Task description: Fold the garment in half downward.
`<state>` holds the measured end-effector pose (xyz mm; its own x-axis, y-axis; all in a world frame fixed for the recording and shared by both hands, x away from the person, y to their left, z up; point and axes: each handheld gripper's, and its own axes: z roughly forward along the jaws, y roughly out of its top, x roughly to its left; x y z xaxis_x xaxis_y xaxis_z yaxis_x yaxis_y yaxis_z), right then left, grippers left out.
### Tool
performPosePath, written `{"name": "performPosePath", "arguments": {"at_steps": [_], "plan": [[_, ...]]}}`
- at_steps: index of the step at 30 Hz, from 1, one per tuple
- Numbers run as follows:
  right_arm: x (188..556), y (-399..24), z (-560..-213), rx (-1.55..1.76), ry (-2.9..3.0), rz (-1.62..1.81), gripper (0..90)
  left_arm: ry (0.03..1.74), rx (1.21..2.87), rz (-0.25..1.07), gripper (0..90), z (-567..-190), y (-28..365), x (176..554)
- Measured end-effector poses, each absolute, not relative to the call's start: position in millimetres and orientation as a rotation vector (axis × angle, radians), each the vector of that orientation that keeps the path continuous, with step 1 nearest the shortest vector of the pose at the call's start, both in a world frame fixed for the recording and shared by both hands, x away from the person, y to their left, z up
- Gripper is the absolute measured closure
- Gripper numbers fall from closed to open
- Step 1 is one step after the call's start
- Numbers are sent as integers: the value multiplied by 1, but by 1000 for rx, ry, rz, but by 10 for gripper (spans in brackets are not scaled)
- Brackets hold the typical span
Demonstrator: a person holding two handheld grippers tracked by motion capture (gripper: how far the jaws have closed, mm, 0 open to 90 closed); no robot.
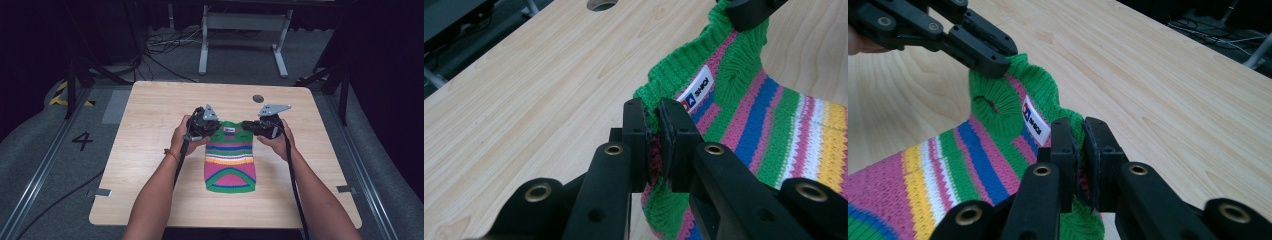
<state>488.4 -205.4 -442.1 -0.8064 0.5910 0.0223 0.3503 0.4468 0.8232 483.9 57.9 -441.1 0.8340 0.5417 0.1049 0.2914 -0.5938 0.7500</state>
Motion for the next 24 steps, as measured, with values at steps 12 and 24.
{"name": "performPosePath", "arguments": {"at_steps": [12, 24], "plan": [[458, -210, -433, 699, 2478, 1314, 837, 486, 2225, 418, 836, -433, 71, 444], [427, -217, -434, 607, 2541, 1301, 838, 401, 2236, 398, 836, -436, 69, 410]]}}
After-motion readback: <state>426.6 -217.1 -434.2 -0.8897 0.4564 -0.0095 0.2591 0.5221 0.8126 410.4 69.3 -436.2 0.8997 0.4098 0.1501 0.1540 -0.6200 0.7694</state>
